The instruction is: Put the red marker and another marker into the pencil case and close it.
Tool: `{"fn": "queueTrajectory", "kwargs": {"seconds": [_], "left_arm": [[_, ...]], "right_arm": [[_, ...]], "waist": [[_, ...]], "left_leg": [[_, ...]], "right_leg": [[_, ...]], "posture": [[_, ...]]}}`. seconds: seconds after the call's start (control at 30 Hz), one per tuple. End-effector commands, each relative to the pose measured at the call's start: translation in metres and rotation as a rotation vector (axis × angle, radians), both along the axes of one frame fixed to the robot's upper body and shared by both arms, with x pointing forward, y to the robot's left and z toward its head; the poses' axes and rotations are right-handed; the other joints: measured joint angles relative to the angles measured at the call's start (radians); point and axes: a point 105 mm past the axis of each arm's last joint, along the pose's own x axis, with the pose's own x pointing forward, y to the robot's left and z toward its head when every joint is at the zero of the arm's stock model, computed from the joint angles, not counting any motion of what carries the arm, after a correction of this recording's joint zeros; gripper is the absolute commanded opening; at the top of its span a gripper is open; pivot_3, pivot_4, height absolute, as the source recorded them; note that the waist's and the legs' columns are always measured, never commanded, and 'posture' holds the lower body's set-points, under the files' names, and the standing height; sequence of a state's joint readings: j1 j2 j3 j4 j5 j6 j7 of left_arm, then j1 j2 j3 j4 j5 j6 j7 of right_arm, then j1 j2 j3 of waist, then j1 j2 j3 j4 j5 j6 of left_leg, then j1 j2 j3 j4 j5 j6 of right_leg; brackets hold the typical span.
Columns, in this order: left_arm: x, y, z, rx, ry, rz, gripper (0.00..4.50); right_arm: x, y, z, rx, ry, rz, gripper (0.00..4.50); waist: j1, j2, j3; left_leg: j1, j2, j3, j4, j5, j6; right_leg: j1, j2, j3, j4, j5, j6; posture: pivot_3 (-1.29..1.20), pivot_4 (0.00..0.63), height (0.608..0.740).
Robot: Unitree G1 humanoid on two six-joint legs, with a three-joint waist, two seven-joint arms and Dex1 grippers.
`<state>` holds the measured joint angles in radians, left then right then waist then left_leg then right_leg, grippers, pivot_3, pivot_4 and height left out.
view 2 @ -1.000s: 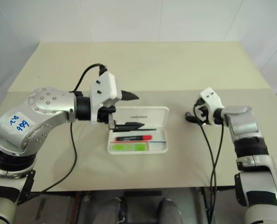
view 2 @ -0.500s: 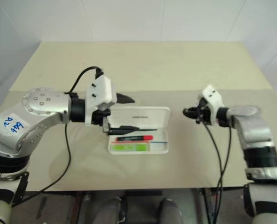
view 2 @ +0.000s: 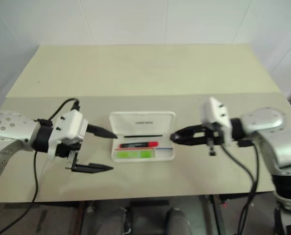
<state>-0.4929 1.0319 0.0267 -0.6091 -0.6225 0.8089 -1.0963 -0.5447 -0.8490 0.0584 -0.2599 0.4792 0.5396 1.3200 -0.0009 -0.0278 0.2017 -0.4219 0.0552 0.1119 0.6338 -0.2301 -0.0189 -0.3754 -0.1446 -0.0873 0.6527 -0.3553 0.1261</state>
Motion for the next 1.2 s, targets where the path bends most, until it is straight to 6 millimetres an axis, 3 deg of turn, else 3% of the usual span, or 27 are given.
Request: {"fn": "queueTrajectory", "kwargs": {"seconds": [0.03,0.3,0.8,1.17,1.2], "left_arm": [[-0.001,0.0,-0.002,0.03,-0.045,0.008,4.5],[-0.004,-0.002,-0.007,0.026,-0.038,0.036,4.5],[0.0,-0.002,-0.006,0.021,-0.046,0.054,4.5],[-0.001,-0.004,-0.002,-0.003,-0.062,0.045,4.5],[-0.001,-0.004,0.001,-0.016,-0.068,0.041,4.5]], "right_arm": [[0.005,0.005,-0.009,-0.041,-0.031,0.011,0.39],[0.013,0.002,-0.038,-0.119,-0.012,0.003,0.39],[0.017,0.014,-0.06,-0.138,-0.013,0.005,0.39],[0.018,0.01,-0.055,-0.118,-0.006,-0.006,4.35],[0.017,0.009,-0.052,-0.108,-0.005,0.004,4.45]], "waist": [[0.009,0.0,0.0],[0.005,-0.001,0.0],[0.0,-0.001,0.0],[0.0,-0.001,0.0],[0.0,-0.001,0.0]], "left_leg": [[-0.001,0.0,0.0,0.0,0.0,0.0],[0.0,0.0,0.0,0.003,-0.001,0.001],[-0.001,0.001,0.001,0.002,-0.001,0.0],[-0.001,0.001,0.001,0.002,-0.002,0.0],[-0.001,0.001,0.001,0.002,-0.002,0.0]], "right_leg": [[0.0,0.0,0.0,-0.001,0.0,0.0],[0.0,0.0,0.0,0.001,0.0,0.0],[0.0,0.001,0.0,0.0,0.0,0.0],[0.0,0.001,0.0,0.001,0.0,0.0],[0.0,0.001,0.0,0.001,0.0,0.0]], "posture": [[0.0,0.15,0.74],[0.0,0.15,0.74],[0.0,0.15,0.74],[0.0,0.15,0.74],[0.0,0.15,0.74]]}}
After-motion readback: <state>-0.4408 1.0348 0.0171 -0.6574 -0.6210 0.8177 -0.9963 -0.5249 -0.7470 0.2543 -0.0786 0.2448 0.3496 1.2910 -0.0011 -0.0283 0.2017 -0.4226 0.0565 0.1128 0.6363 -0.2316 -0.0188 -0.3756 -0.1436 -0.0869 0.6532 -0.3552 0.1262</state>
